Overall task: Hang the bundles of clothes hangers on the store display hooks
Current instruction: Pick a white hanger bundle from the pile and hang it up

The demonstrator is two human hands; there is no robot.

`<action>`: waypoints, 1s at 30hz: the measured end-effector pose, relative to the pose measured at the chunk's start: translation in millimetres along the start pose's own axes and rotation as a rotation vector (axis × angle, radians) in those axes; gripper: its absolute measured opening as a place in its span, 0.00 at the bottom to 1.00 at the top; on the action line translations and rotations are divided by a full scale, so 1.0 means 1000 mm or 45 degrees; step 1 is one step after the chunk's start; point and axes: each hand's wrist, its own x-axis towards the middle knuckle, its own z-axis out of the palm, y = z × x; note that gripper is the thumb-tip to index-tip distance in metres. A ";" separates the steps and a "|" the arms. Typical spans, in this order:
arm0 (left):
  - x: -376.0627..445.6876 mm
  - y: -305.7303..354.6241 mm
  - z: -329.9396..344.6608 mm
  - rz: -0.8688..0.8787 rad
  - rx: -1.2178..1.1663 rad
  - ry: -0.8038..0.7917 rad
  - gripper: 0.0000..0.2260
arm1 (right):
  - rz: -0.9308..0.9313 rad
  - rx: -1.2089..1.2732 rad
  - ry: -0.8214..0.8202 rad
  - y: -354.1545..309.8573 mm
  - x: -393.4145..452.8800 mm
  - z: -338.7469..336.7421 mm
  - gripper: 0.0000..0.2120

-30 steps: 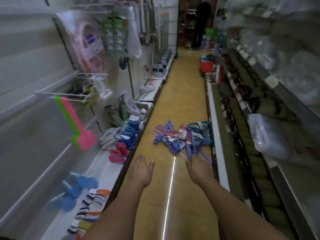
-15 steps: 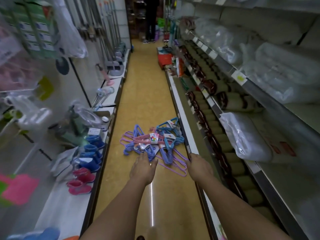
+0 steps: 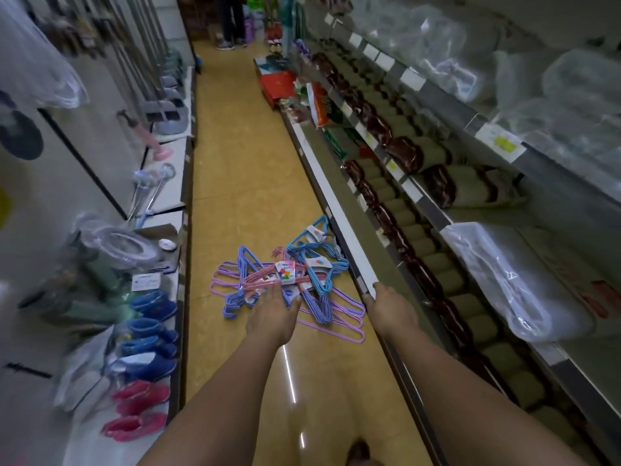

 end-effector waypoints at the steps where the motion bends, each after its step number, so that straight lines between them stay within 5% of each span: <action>1: 0.013 0.001 0.000 0.011 -0.015 -0.011 0.28 | 0.008 -0.004 -0.005 -0.003 0.011 0.000 0.22; 30: 0.366 0.090 0.007 -0.030 0.023 -0.194 0.30 | -0.044 -0.097 -0.227 -0.026 0.385 -0.047 0.21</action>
